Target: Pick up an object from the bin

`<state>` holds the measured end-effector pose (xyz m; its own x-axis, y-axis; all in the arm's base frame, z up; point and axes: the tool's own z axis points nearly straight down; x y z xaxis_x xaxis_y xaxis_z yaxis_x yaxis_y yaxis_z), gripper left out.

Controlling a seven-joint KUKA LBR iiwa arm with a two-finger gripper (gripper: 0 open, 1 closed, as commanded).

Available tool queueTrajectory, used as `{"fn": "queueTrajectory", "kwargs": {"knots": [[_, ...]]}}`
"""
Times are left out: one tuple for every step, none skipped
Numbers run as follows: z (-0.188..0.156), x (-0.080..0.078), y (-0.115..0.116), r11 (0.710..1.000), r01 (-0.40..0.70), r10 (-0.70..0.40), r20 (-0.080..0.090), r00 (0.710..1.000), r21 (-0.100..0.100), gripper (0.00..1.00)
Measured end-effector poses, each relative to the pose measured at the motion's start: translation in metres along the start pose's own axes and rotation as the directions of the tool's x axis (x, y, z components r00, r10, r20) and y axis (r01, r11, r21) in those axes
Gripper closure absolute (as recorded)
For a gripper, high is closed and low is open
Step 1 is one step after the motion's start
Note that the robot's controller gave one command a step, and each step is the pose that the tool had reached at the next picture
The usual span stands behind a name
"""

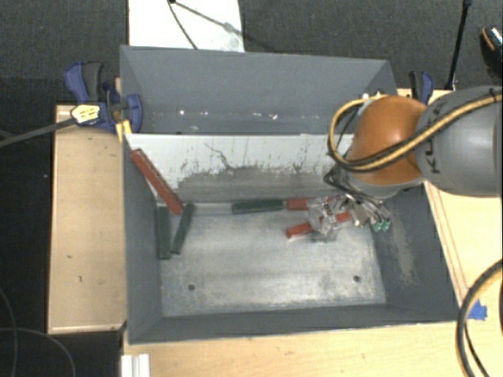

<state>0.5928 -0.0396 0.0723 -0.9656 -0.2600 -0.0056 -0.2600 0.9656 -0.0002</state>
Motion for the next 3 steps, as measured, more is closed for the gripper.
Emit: {"fn": "queueTrajectory", "kwargs": {"knots": [[0.0015, 0.0014, 0.0, 1.0, -0.001, 0.001, -0.004, 1.0, -0.001, 0.0], [0.0003, 0.0003, 0.0, 1.0, -0.002, 0.002, -0.001, 1.0, -0.001, 1.0], [0.0015, 0.0012, 0.0001, 1.0, -0.002, 0.002, -0.003, 1.0, -0.001, 0.0]]}}
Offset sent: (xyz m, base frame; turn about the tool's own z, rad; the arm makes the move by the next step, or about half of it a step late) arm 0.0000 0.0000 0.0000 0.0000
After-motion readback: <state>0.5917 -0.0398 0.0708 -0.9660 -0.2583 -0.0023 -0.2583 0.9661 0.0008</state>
